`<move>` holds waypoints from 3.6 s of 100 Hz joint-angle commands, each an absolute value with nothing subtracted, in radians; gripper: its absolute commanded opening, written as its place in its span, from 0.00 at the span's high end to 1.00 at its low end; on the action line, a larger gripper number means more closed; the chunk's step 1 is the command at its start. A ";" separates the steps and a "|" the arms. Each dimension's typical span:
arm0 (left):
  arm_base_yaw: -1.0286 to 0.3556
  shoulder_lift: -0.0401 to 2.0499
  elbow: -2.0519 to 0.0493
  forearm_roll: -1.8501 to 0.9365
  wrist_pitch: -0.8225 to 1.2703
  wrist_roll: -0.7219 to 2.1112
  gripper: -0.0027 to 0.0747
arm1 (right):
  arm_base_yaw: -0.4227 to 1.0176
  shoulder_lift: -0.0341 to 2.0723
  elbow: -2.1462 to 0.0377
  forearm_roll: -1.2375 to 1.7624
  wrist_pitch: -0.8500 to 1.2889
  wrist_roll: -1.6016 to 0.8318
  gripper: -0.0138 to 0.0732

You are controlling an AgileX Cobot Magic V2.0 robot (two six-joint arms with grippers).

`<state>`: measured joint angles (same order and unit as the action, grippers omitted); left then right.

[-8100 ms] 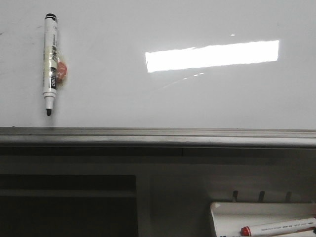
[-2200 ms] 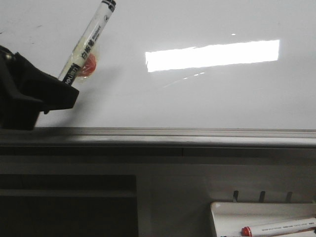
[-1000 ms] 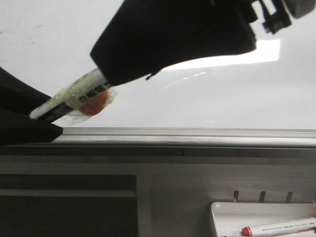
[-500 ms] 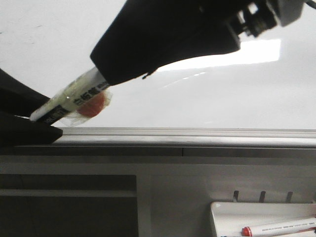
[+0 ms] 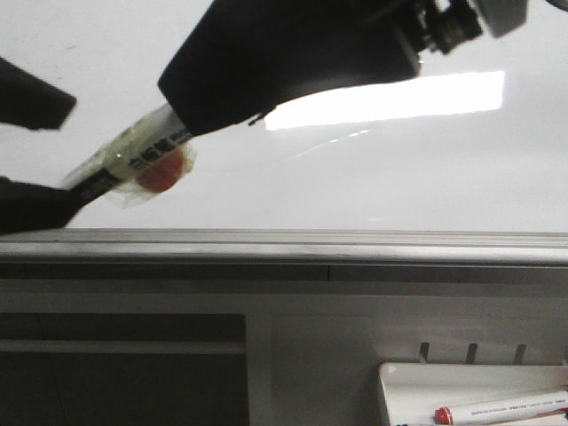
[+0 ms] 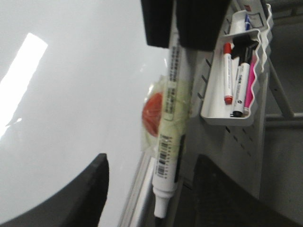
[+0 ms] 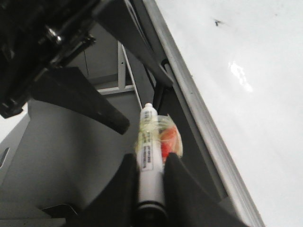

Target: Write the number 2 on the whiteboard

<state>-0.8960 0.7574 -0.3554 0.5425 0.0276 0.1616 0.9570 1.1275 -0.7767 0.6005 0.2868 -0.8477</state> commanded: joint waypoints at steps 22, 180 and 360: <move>-0.887 0.427 -0.439 0.407 0.173 0.141 0.45 | 0.956 1.098 -0.811 0.612 0.182 -0.856 0.92; -0.228 0.319 -0.439 0.248 0.067 -0.240 0.99 | 0.758 1.134 -0.868 0.723 0.187 -0.803 0.92; -0.228 0.321 -0.437 0.248 0.011 -0.240 0.99 | 0.866 1.113 -0.786 0.334 0.035 -0.384 0.92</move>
<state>-0.2309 0.3108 -0.4052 0.2556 0.0902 -0.2303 0.8648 1.1378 -0.7585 0.3288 0.1074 -0.3825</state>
